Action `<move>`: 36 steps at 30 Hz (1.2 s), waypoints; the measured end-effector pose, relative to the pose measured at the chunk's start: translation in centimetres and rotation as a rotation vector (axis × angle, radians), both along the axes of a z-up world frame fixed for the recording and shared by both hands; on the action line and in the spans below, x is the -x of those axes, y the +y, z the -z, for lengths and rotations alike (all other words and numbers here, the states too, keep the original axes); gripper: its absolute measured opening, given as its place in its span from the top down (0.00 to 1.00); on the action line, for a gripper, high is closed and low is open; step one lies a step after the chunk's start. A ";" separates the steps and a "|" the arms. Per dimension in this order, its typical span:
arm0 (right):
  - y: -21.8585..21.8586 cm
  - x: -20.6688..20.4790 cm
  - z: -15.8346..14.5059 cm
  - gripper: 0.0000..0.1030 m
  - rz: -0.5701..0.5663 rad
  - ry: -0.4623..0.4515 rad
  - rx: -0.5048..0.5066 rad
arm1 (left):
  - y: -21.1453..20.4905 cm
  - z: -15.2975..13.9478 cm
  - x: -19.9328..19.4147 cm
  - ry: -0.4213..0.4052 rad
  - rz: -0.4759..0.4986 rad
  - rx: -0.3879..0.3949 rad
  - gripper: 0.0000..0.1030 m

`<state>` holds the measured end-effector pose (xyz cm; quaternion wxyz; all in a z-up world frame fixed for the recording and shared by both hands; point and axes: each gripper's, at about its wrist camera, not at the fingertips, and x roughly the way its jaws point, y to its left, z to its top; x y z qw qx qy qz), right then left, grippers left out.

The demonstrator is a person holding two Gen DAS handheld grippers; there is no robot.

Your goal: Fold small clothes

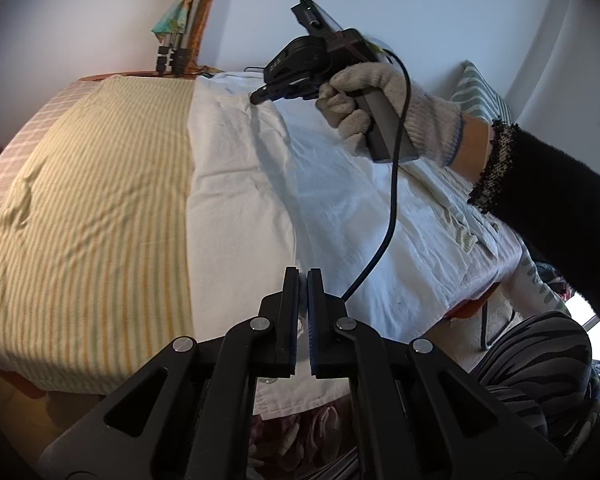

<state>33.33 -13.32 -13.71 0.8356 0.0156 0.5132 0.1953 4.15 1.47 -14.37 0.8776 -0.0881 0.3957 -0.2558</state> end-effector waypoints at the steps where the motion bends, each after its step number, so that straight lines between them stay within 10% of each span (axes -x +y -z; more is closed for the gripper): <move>1: -0.1 0.0 0.4 0.97 -0.003 0.003 0.010 | 0.0 0.0 0.0 0.004 0.005 0.001 0.98; 15: -0.9 -0.7 3.8 0.90 -0.008 0.045 0.050 | 4.8 -0.6 1.0 0.045 -0.071 0.122 0.98; 18: -1.5 0.2 2.7 0.73 0.002 0.020 0.090 | 4.6 -0.2 1.4 0.030 -0.101 0.053 0.98; 25: -4.0 7.3 -0.4 0.73 -0.080 0.091 -0.080 | 4.0 1.8 2.5 0.004 -0.081 -0.081 0.93; 29: -4.8 12.5 -1.5 0.72 -0.143 0.102 -0.109 | 3.1 2.6 3.1 -0.022 -0.044 -0.136 0.65; 36: -5.4 16.4 -2.3 0.62 -0.183 0.104 -0.196 | 1.9 4.2 2.8 -0.023 -0.036 -0.185 0.65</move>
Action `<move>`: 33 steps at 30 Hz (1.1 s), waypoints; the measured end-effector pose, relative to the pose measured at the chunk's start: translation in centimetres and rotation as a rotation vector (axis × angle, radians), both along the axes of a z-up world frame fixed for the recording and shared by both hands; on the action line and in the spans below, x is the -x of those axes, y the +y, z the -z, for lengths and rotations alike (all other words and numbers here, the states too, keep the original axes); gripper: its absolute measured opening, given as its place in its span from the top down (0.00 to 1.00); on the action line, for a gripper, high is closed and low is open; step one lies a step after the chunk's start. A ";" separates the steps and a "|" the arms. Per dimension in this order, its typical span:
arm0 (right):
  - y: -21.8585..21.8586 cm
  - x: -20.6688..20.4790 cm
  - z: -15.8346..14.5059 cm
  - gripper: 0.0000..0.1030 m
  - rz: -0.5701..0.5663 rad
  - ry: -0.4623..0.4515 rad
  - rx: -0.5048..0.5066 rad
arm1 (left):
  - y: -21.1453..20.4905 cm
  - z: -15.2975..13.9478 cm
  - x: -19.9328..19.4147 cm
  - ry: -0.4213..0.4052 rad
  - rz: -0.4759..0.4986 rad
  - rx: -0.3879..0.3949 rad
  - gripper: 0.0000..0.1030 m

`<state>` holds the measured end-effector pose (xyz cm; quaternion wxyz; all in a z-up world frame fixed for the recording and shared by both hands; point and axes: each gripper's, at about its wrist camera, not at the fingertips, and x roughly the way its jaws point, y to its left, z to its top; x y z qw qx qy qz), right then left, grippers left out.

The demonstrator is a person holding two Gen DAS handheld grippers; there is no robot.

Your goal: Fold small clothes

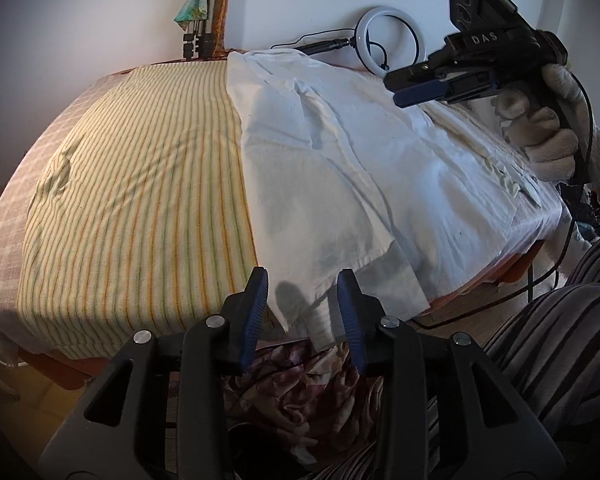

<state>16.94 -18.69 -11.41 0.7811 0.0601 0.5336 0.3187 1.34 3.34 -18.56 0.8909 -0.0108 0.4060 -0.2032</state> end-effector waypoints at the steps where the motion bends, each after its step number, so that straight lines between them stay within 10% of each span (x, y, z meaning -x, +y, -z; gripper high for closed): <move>1: 0.3 -0.2 0.3 0.62 -0.008 0.003 -0.005 | -0.2 0.1 0.1 -0.009 0.000 -0.010 0.65; 10: 3.5 -1.1 6.6 0.62 -0.005 0.170 -0.079 | -0.8 -0.1 0.8 -0.031 0.041 -0.012 0.66; 19: 4.2 1.9 7.4 0.62 -0.079 0.210 -0.116 | -0.1 0.6 -0.3 0.024 0.029 0.033 0.95; 22: 4.6 2.7 7.7 0.94 -0.100 0.221 -0.115 | -0.1 0.3 -0.3 0.022 0.029 0.048 0.96; 33: 3.6 4.8 4.3 0.99 -0.074 0.082 -0.029 | -1.0 -0.7 0.6 0.037 0.107 0.075 0.97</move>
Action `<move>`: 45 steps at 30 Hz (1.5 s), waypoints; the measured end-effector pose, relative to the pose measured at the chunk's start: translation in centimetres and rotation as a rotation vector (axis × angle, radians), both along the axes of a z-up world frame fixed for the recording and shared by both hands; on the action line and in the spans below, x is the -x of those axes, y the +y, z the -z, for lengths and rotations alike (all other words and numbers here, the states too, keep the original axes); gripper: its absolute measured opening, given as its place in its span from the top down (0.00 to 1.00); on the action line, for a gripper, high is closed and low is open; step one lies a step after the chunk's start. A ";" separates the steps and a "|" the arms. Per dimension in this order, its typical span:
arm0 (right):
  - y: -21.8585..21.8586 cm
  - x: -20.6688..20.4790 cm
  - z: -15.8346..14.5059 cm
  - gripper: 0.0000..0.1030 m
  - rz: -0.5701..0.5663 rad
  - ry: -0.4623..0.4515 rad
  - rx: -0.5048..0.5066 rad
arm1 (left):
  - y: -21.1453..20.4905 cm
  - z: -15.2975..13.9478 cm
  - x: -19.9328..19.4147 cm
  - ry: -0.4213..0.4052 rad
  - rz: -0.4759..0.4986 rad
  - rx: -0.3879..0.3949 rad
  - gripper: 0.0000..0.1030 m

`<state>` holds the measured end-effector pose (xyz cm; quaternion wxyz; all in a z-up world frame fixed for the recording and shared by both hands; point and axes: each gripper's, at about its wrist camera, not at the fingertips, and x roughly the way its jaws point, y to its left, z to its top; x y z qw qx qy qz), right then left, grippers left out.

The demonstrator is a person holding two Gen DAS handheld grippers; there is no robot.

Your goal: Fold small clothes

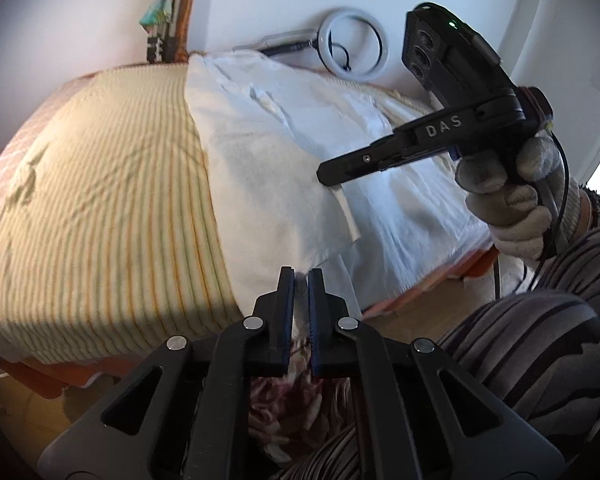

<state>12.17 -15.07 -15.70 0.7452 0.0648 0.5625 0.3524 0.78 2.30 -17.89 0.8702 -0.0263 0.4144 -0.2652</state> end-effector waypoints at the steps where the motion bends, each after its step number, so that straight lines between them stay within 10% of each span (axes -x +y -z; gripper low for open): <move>1: -0.1 -0.2 0.8 0.99 0.007 0.025 0.015 | 0.0 0.1 0.0 0.006 -0.003 -0.008 0.97; 8: 0.3 -0.3 2.6 0.94 -0.066 0.072 0.057 | 0.8 -1.7 -0.7 -0.027 -0.028 -0.018 0.97; 20: -0.6 -7.9 -3.4 0.89 0.099 -0.181 0.043 | -0.4 -2.4 -8.6 -0.074 -0.046 -0.079 0.94; 31: 3.7 -13.6 1.0 0.89 0.094 -0.174 0.072 | -0.8 0.2 -17.2 0.057 0.022 -0.067 0.94; 36: 4.7 -14.0 2.4 0.89 0.083 -0.179 0.118 | -2.1 1.7 -14.5 0.044 0.101 -0.194 0.94; 45: 4.0 -13.4 1.9 0.86 0.104 -0.152 0.125 | 0.1 2.5 -6.9 0.019 0.024 -0.133 0.94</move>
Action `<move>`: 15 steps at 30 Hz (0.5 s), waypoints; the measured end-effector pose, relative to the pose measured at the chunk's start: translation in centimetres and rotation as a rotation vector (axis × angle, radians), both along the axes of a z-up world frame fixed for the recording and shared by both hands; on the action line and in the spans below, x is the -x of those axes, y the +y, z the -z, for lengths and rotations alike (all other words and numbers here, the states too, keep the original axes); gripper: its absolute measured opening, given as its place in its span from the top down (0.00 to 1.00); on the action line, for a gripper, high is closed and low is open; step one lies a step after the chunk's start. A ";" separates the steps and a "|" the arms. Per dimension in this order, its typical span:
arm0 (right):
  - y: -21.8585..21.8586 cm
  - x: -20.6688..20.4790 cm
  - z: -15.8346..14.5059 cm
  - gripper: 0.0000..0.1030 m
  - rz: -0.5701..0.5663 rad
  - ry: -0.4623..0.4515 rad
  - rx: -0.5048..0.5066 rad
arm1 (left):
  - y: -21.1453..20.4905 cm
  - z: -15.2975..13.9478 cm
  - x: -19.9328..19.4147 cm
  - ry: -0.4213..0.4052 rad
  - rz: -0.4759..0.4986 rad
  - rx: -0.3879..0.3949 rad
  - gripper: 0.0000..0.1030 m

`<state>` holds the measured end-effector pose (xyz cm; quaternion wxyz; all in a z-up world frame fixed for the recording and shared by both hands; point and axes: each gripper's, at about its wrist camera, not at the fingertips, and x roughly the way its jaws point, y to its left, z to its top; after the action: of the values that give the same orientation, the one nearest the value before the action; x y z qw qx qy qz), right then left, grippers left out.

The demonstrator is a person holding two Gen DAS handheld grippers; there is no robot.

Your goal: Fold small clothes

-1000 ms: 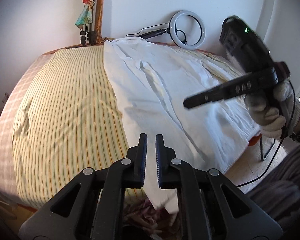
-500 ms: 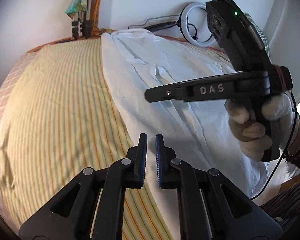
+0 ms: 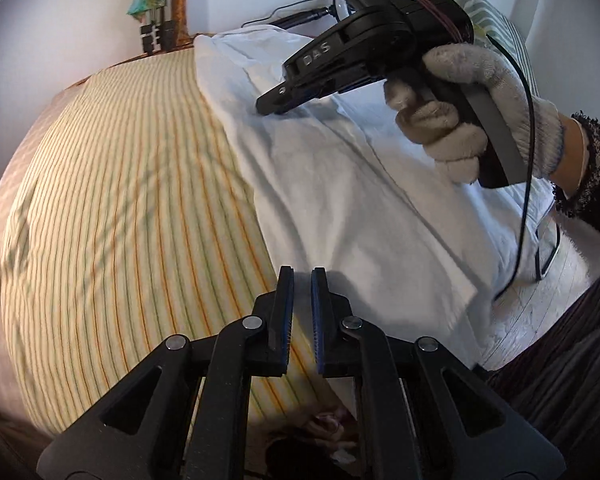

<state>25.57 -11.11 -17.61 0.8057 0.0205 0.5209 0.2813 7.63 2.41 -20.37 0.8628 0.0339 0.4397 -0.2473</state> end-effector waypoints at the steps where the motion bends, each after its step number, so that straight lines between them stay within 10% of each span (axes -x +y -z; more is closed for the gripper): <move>1: -0.1 0.3 -0.2 0.82 0.003 -0.002 0.004 | 0.2 0.0 0.4 0.004 -0.007 0.008 0.94; 15: -12.4 8.7 -5.9 0.66 0.164 -0.132 -0.041 | 1.1 -3.0 5.1 -0.044 -0.012 -0.023 0.94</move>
<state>16.89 -23.53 -11.71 0.8581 0.0609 0.4572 0.2258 2.51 3.53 -17.40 0.8732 0.0464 0.4238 -0.2364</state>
